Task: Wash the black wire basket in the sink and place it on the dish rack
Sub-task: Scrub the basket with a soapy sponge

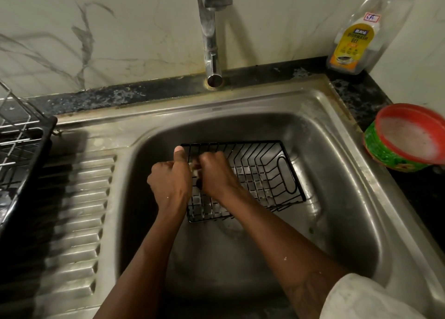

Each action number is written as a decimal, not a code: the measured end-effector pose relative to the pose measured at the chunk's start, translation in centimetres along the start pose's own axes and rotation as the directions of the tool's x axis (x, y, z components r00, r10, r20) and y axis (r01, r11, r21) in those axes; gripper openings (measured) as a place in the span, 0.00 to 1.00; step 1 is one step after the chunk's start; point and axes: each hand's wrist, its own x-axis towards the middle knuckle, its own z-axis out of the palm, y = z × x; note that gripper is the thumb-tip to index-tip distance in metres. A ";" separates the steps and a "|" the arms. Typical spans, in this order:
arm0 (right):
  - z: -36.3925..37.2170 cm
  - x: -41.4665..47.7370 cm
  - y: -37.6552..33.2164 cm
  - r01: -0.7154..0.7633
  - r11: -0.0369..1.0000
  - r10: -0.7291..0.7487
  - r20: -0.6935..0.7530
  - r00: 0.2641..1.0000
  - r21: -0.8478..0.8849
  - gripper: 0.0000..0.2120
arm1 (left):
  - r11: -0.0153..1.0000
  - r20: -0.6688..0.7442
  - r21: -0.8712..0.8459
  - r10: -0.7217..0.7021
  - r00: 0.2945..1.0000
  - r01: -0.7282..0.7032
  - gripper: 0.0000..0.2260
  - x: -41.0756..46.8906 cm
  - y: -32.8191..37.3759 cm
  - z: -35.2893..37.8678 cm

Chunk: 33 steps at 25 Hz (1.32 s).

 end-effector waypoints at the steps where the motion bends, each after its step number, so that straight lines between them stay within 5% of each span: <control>1: -0.5 0.0 0.7 -0.044 0.997 0.042 -0.036 0.998 -0.057 0.09 | 1.000 0.007 -0.006 -0.011 1.000 0.011 0.27 0.1 -0.2 0.1; 6: -4.4 -0.9 4.5 -0.320 0.895 0.270 -0.192 0.943 -0.310 0.10 | 1.000 0.020 -0.002 -0.016 1.000 0.016 0.28 0.1 -0.3 -0.2; 9: -5.3 -1.1 5.7 -0.406 0.870 0.353 -0.223 0.909 -0.279 0.12 | 0.999 0.018 0.030 0.032 0.999 -0.033 0.28 -0.3 -0.1 -0.1; 17: -6.9 -4.0 2.2 -0.297 0.944 0.328 -0.314 0.891 0.143 0.10 | 1.000 0.204 0.008 0.006 0.979 -0.008 0.25 -2.3 0.5 1.3; 30: -16.6 -11.0 2.0 -0.150 0.945 0.284 -0.505 0.815 0.289 0.08 | 0.980 0.285 0.037 0.176 0.942 -0.194 0.18 -10.3 13.0 2.2; 33: -20.3 -12.3 3.5 -0.135 0.963 0.256 -0.632 0.731 0.233 0.05 | 0.963 0.308 0.111 0.203 0.929 -0.247 0.17 -11.0 13.9 2.6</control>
